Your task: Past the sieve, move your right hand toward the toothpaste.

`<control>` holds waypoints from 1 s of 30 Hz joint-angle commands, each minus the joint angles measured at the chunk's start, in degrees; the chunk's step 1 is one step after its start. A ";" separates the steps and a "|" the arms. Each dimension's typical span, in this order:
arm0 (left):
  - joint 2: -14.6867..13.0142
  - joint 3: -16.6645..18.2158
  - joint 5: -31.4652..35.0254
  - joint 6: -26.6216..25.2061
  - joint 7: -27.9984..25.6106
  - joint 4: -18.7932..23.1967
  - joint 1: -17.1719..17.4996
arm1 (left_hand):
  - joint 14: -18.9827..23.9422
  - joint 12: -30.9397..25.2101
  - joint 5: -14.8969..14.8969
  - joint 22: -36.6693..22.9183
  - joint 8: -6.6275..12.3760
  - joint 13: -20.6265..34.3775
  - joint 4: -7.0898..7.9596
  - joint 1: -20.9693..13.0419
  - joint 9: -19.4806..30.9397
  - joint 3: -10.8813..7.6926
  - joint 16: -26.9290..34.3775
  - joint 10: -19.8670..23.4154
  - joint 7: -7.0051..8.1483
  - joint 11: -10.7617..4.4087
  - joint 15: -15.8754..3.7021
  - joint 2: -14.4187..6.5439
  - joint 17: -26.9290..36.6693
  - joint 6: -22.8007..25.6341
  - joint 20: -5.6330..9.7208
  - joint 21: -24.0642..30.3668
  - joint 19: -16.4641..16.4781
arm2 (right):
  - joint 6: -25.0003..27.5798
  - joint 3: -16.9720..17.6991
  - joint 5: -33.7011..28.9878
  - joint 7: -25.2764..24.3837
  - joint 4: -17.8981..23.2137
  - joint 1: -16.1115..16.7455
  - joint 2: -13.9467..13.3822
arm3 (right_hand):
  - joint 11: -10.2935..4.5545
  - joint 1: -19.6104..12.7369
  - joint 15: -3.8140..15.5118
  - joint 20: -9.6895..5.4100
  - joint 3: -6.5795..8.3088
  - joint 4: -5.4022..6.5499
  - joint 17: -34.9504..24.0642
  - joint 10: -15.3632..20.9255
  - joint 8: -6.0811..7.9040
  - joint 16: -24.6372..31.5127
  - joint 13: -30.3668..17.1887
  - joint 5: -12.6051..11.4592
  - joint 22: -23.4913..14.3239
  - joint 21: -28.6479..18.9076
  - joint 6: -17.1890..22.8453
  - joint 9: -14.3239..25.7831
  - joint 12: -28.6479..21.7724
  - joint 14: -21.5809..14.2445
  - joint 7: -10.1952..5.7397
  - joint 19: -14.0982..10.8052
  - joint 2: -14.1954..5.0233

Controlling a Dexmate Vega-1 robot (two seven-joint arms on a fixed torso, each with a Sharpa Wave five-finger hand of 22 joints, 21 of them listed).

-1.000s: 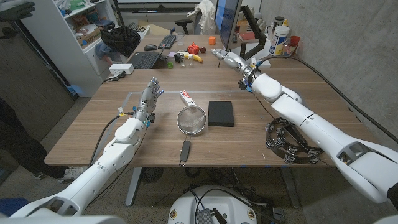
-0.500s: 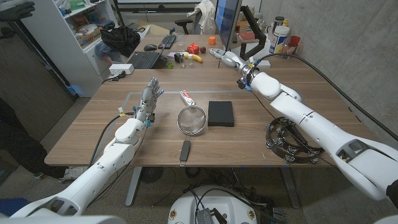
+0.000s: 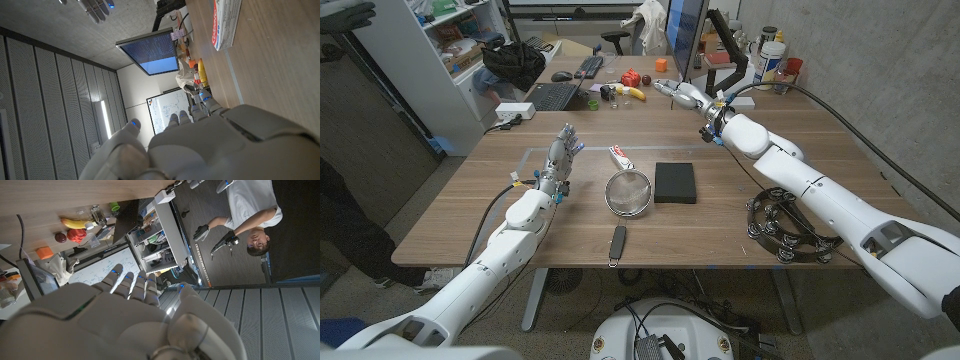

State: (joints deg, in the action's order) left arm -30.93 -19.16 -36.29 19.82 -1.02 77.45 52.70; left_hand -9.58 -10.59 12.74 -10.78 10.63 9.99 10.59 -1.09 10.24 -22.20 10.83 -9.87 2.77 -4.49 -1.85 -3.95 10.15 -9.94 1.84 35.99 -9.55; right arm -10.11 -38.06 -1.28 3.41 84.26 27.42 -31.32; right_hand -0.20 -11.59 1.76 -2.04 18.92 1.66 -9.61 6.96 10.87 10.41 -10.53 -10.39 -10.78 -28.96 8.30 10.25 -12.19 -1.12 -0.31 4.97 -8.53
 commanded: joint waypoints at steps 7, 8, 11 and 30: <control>-0.25 0.30 -0.16 0.18 0.01 0.09 0.40 | -7.65 -0.20 0.40 -0.25 0.16 0.33 -0.13 0.05 0.20 0.12 0.42 -5.73 0.12 -0.11 -2.54 -5.33 0.17 -5.34 4.33 -0.19 -8.95 | 1.06 -2.21 -3.88 1.14 0.64 -1.88 0.34 | -0.22 -0.86 0.37 -4.48 0.18 -0.47 -0.15 0.20 0.07 -0.06 -0.08 0.16 -0.12 0.28 0.00 0.33 0.11 0.19 -0.18 -0.20 -0.40; -0.28 0.32 -0.12 0.20 -0.03 0.10 0.44 | -7.63 -0.20 0.40 -0.25 0.17 0.33 -0.12 0.05 0.20 0.13 0.43 -5.73 0.13 -0.08 -2.58 -5.33 0.17 -5.32 4.33 -0.19 -8.93 | 1.47 -2.25 -4.00 1.08 0.81 -1.85 0.42 | -0.24 -0.87 0.37 -4.48 0.18 -0.47 -0.16 0.15 0.07 -0.07 -0.08 0.17 -0.12 0.29 0.01 0.33 0.14 0.22 -0.17 -0.20 -0.40; -0.38 0.35 -0.10 0.20 -0.04 0.10 0.54 | -7.63 -0.21 0.40 -0.25 0.17 0.33 -0.13 0.05 0.20 0.13 0.43 -5.72 0.14 -0.10 -2.52 -5.33 0.17 -5.31 4.33 -0.19 -8.92 | 1.56 -2.42 -4.23 1.11 0.73 -1.89 0.59 | -0.20 -0.88 0.48 -4.51 0.19 -0.47 -0.17 0.14 0.06 -0.09 -0.08 0.17 -0.12 0.32 -0.02 0.33 0.14 0.31 -0.20 -0.18 -0.42; -0.45 0.44 -0.33 0.31 0.37 -0.79 0.63 | -7.62 -0.21 0.42 -0.25 0.17 0.33 -0.13 0.04 0.20 0.17 0.43 -5.71 0.19 -0.12 -2.64 -5.32 0.16 -5.26 4.36 -0.27 -8.91 | 1.71 -4.55 -7.61 1.97 -0.41 -3.33 1.43 | -0.44 -1.13 0.71 -4.74 0.39 -0.59 -0.18 -0.30 -0.04 -0.20 -0.08 0.16 -0.13 0.63 -0.24 0.35 0.30 1.01 -0.21 0.07 -0.64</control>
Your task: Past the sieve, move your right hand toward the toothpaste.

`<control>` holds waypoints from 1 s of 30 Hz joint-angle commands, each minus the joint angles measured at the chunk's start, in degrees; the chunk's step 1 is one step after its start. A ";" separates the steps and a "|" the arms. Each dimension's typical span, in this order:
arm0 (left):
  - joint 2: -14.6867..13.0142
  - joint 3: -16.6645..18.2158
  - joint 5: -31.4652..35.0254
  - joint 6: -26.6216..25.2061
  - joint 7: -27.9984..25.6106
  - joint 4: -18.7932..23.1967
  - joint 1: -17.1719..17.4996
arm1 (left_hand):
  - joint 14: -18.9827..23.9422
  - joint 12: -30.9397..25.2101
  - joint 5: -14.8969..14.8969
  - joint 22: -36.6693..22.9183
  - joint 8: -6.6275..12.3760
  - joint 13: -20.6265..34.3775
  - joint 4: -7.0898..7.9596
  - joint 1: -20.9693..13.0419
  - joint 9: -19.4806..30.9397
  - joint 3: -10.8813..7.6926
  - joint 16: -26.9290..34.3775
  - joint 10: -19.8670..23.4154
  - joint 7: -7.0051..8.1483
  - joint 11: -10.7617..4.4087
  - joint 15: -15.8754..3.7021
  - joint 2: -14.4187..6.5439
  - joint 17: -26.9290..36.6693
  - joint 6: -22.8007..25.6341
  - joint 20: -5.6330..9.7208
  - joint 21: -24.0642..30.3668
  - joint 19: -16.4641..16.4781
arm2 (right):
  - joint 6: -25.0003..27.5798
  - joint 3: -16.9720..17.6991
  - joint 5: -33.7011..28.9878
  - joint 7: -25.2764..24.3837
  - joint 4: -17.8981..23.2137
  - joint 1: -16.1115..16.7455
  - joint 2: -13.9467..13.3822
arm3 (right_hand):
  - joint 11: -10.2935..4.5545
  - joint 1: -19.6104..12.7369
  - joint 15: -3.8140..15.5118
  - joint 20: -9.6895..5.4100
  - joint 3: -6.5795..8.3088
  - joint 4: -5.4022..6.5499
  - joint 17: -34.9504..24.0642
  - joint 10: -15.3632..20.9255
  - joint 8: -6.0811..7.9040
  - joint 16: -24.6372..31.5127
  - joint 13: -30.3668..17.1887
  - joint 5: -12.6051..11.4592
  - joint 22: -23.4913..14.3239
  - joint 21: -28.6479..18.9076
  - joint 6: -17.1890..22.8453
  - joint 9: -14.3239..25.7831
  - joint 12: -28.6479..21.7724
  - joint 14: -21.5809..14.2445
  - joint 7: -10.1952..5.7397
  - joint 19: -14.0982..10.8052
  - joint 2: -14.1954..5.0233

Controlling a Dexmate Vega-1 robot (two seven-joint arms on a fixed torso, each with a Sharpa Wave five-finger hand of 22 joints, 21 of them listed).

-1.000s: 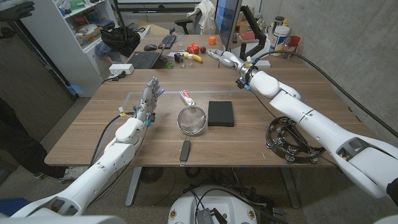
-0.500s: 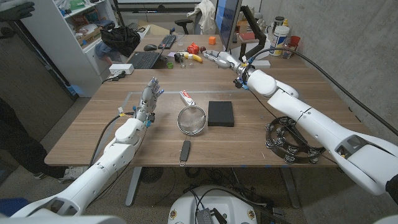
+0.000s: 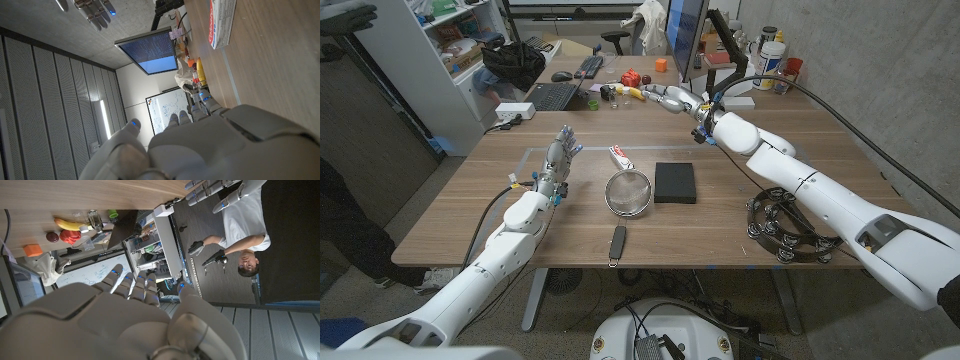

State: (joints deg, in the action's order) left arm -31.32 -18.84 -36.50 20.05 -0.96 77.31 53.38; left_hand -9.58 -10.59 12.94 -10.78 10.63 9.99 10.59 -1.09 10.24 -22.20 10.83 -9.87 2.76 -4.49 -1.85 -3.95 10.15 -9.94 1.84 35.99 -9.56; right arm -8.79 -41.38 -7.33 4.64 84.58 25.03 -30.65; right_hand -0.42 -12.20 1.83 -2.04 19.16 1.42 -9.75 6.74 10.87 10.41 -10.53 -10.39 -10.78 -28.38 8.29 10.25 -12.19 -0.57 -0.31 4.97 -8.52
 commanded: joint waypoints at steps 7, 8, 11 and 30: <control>0.12 0.03 -0.19 0.12 0.51 -1.31 -0.32 | -7.66 -0.20 0.22 -0.25 0.17 0.33 -0.13 0.03 0.20 0.19 0.41 -5.71 0.13 0.00 -2.53 -5.33 0.16 -5.25 4.29 -0.29 -8.90 | 0.26 -2.03 -2.33 1.17 -1.69 -1.68 1.42 | -0.28 -1.09 0.75 -4.79 0.45 -0.78 0.03 -0.33 -0.09 -0.25 -0.08 0.00 -0.10 0.22 -0.44 0.34 0.39 0.65 -0.32 0.19 -0.64; 0.16 0.04 -0.25 0.10 0.55 -1.41 -0.37 | -7.66 -0.21 0.22 -0.25 0.18 0.33 -0.13 0.03 0.20 0.19 0.42 -5.69 0.15 -0.06 -2.56 -5.33 0.16 -5.24 4.30 -0.29 -8.90 | -0.20 -2.20 -2.37 1.31 -2.07 -1.86 1.55 | -0.08 -1.39 0.61 -4.61 0.61 -1.00 0.06 -0.37 -0.11 -0.27 -0.08 -0.09 -0.09 0.28 -0.53 0.33 0.39 0.75 -0.36 0.19 -0.64; 0.24 0.05 -0.32 0.08 0.58 -1.71 -0.51 | -7.67 -0.21 0.22 -0.25 0.16 0.33 -0.13 0.03 0.20 0.19 0.41 -5.71 0.16 -0.01 -2.53 -5.34 0.16 -5.26 4.30 -0.31 -8.91 | -0.36 -2.62 -2.86 1.39 -2.57 -2.26 1.88 | 0.06 -1.86 0.32 -4.29 0.84 -1.38 0.09 -0.67 -0.16 -0.30 -0.08 -0.22 -0.06 0.39 -0.74 0.33 0.49 0.90 -0.19 0.21 -0.57; 0.66 -0.03 -0.69 0.61 1.73 -3.51 -1.47 | -7.66 -0.17 0.24 -0.26 0.15 0.33 -0.12 0.04 0.20 0.23 0.42 -5.82 0.19 -0.08 -2.61 -5.36 0.16 -5.27 4.33 -0.37 -8.89 | 0.83 -5.01 -6.40 2.60 -3.70 -4.40 2.92 | -0.71 -2.66 0.83 -4.63 0.99 -2.24 0.03 -1.90 -0.03 -0.39 -0.07 -0.33 -0.04 1.17 -0.79 0.32 0.76 2.29 -0.60 1.09 -0.17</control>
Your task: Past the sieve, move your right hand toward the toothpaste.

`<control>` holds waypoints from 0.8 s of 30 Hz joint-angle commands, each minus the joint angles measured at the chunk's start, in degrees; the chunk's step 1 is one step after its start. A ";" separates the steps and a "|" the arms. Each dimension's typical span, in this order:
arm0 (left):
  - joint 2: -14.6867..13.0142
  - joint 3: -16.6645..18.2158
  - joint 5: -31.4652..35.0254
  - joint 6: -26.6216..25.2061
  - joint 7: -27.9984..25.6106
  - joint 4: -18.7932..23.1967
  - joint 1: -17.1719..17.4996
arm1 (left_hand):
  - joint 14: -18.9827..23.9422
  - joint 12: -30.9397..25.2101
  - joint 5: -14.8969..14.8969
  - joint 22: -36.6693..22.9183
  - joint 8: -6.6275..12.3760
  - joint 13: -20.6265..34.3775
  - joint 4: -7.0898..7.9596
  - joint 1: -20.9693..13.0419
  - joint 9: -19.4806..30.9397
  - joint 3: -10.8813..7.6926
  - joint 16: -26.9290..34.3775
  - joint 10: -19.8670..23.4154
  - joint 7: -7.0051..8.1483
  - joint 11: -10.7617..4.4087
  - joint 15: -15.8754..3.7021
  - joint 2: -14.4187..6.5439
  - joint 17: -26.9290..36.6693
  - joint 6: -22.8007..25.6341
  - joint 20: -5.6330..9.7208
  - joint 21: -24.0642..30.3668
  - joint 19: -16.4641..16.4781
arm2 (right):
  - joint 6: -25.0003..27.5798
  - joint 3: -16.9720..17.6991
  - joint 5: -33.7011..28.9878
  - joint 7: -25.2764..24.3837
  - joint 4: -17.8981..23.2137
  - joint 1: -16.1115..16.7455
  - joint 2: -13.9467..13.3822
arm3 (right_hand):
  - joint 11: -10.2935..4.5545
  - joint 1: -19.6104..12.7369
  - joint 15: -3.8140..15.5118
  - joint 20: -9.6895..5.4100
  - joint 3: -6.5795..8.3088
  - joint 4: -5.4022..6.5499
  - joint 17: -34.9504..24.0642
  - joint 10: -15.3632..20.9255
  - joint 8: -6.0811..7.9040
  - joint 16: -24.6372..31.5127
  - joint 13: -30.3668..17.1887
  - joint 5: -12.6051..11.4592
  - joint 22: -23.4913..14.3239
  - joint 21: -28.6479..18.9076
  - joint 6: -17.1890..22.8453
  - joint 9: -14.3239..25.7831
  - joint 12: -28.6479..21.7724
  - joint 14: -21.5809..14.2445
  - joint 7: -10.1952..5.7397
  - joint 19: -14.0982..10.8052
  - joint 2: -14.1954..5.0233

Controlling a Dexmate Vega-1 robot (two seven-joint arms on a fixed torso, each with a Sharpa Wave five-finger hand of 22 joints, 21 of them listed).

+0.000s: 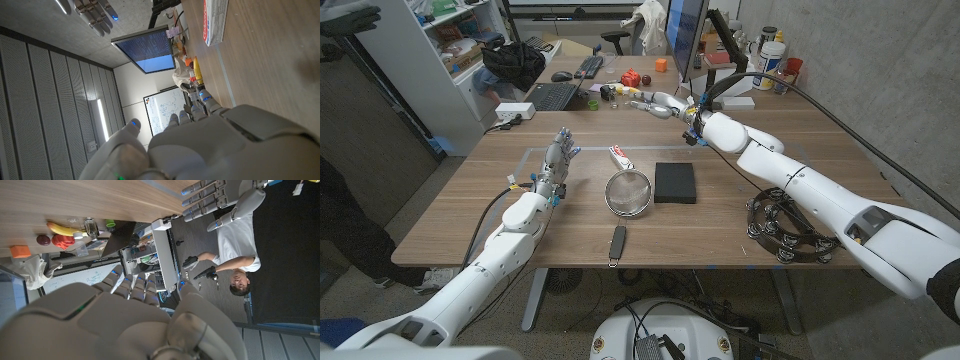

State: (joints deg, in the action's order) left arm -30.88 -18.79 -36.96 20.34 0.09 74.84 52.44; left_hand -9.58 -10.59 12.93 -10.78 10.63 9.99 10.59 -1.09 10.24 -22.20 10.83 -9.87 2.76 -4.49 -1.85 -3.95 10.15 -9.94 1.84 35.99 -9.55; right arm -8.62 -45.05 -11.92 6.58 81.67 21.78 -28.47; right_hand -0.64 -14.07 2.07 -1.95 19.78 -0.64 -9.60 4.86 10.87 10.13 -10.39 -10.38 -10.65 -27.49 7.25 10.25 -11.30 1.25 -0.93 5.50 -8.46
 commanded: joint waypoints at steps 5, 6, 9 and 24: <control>0.22 0.04 -0.38 0.48 0.91 -1.41 -0.66 | -7.65 -0.19 0.25 -0.26 0.16 0.33 -0.12 0.04 0.20 0.24 0.42 -5.75 0.16 -0.13 -2.61 -5.35 0.16 -5.24 4.35 -0.39 -8.88 | 0.23 -1.83 -2.22 0.72 -1.58 -1.61 1.21 | -0.21 -0.90 0.27 -4.33 0.39 -0.30 -0.13 -0.01 -0.09 -0.02 -0.21 -0.37 -0.19 0.36 0.07 0.33 -0.20 0.53 0.59 0.48 -0.24; 0.20 0.05 -0.41 0.51 0.98 -1.46 -0.68 | -7.65 -0.19 0.25 -0.26 0.16 0.33 -0.12 0.04 0.20 0.24 0.42 -5.76 0.18 -0.14 -2.62 -5.35 0.16 -5.24 4.37 -0.39 -8.87 | 0.17 -1.91 -2.30 0.75 -1.71 -1.71 1.29 | -0.16 -0.92 0.25 -4.29 0.38 -0.33 -0.12 -0.02 -0.08 -0.02 -0.21 -0.37 -0.19 0.37 0.10 0.33 -0.20 0.55 0.64 0.47 -0.22; 0.21 0.12 -0.49 0.57 1.04 -1.56 -0.71 | -7.65 -0.18 0.25 -0.26 0.15 0.33 -0.12 0.04 0.20 0.25 0.42 -5.78 0.17 -0.15 -2.61 -5.34 0.16 -5.26 4.36 -0.41 -8.89 | 0.62 -2.15 -2.67 0.74 -1.83 -1.92 1.58 | -0.19 -0.95 0.22 -4.27 0.37 -0.38 -0.12 -0.06 -0.10 0.00 -0.21 -0.37 -0.18 0.40 0.03 0.33 -0.20 0.55 0.66 0.47 -0.16; 0.05 0.40 -0.78 0.77 1.16 -1.64 -0.41 | -7.63 -0.19 0.26 -0.27 0.16 0.33 -0.12 0.06 0.20 0.31 0.43 -5.76 0.30 -0.08 -2.51 -5.30 0.16 -5.24 4.33 -0.46 -8.88 | 1.10 -4.01 -5.25 0.86 -2.91 -3.30 2.74 | -0.09 -1.11 0.06 -4.05 0.26 -0.70 -0.11 -0.17 -0.14 0.00 -0.20 -0.38 -0.18 0.64 -0.17 0.32 -0.25 0.84 0.43 0.57 0.17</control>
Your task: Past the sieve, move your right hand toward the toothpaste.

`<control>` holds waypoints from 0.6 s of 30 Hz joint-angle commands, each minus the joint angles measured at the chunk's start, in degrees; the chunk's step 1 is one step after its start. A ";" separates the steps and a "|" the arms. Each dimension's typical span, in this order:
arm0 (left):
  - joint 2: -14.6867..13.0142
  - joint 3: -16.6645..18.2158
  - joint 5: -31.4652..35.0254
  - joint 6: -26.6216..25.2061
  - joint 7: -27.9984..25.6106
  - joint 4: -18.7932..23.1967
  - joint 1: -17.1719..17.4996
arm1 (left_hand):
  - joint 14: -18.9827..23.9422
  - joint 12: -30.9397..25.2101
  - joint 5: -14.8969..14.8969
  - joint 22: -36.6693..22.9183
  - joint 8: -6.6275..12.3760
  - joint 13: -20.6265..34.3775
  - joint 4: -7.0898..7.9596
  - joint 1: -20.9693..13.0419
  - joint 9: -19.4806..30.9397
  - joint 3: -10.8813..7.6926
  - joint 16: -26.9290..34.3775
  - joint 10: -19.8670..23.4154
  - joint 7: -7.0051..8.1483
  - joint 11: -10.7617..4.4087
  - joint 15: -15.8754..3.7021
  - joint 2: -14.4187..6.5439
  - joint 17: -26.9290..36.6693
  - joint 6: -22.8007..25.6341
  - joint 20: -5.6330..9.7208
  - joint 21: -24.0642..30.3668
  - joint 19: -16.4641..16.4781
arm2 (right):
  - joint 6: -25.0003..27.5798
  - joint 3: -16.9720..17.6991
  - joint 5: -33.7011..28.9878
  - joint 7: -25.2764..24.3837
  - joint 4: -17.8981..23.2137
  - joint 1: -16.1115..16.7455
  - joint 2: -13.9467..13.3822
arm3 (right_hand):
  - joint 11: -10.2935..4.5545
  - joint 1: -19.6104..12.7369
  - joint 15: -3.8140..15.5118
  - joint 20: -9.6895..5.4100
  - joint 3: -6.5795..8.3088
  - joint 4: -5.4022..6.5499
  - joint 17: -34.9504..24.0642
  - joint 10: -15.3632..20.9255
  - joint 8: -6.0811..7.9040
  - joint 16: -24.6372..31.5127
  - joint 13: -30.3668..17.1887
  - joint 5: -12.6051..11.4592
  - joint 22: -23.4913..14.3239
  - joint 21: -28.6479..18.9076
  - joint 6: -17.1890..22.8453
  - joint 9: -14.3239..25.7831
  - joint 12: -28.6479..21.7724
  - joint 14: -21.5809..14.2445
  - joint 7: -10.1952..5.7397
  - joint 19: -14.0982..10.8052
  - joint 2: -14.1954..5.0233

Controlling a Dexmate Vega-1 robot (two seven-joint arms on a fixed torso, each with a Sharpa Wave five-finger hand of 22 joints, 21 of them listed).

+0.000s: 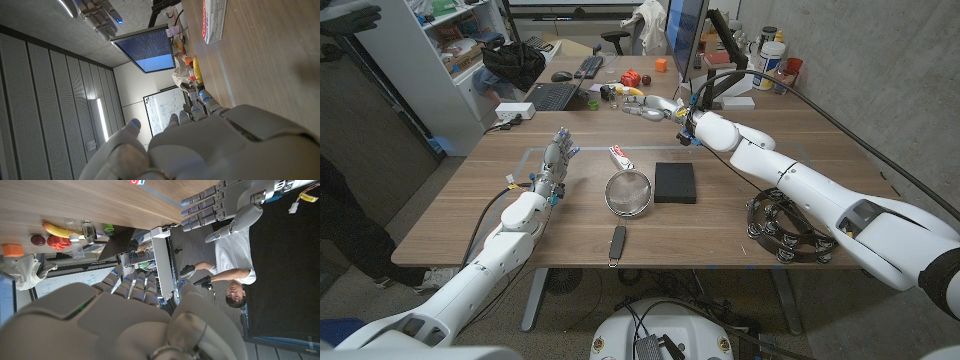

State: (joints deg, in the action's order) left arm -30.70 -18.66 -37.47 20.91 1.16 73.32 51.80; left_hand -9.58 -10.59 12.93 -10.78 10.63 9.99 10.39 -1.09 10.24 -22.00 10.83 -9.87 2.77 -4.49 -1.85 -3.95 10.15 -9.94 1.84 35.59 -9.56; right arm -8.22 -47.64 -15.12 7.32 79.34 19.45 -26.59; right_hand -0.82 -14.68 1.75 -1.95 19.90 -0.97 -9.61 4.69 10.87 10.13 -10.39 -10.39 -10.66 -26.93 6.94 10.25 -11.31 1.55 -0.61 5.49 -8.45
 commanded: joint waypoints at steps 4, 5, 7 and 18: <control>-0.18 0.36 -0.24 0.26 -0.14 0.03 0.47 | -7.64 -0.18 0.26 -0.27 0.17 0.33 0.07 0.06 0.20 0.13 0.43 -5.76 0.33 -0.09 -2.50 -5.30 0.16 -5.20 4.32 -0.07 -8.87 | 0.41 -2.01 -2.58 0.44 -1.01 -1.36 1.10 | -0.15 -0.42 0.64 -4.11 0.04 -0.38 -0.13 -0.20 -0.13 0.01 -0.19 -0.35 -0.19 0.19 0.10 0.32 -0.20 0.68 0.06 0.68 0.23; -0.21 0.39 -0.27 0.30 -0.11 0.07 0.55 | -7.65 -0.19 0.26 -0.27 0.17 0.33 0.08 0.06 0.20 0.13 0.43 -5.76 0.30 -0.08 -2.44 -5.30 0.16 -5.20 4.30 -0.08 -8.87 | 0.48 -2.13 -2.75 0.49 -1.04 -1.40 1.15 | -0.18 -0.41 0.70 -4.13 0.03 -0.38 -0.13 -0.22 -0.14 0.00 -0.19 -0.35 -0.19 0.21 0.07 0.32 -0.21 0.77 0.04 0.68 0.21; -0.24 0.43 -0.23 0.30 -0.26 0.17 0.67 | -7.67 -0.19 0.27 -0.27 0.17 0.33 0.08 0.07 0.20 0.14 0.42 -5.75 0.29 -0.05 -2.52 -5.31 0.17 -5.19 4.30 -0.09 -8.88 | 0.58 -2.39 -3.12 0.62 -1.02 -1.51 1.17 | -0.45 -0.53 0.81 -4.21 0.19 -0.40 -0.14 -0.54 -0.13 0.00 -0.19 -0.42 -0.20 0.29 0.04 0.32 -0.12 0.91 0.00 0.71 -0.16; -0.40 0.30 0.63 0.81 -0.77 0.26 0.85 | -7.69 -0.18 0.28 -0.28 0.13 0.33 0.10 0.09 0.21 0.18 0.41 -5.78 0.25 -0.11 -2.59 -5.32 0.17 -5.27 4.35 -0.13 -8.86 | 1.62 -3.47 -4.00 2.14 -1.71 -2.35 1.71 | -0.23 -0.89 0.75 -4.31 0.42 -0.63 -0.13 -1.75 -0.41 -0.17 -0.17 -0.54 -0.20 0.73 -0.97 0.32 0.20 1.92 0.22 1.26 -0.46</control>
State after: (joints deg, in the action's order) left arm -30.89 -18.29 -37.66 21.23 1.01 73.40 52.42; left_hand -9.58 -10.59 12.93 -10.78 10.63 9.99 10.41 -1.09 10.24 -22.01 10.83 -9.87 2.76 -4.49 -1.85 -3.95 10.15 -9.93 1.84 35.59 -9.56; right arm -7.24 -49.89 -18.10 8.35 78.56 17.99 -25.55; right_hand -1.03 -15.05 2.16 -1.93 20.10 -1.26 -9.61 3.25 10.59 10.14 -10.40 -10.60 -10.78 -26.36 6.29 10.25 -11.31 2.78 -0.58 6.34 -8.84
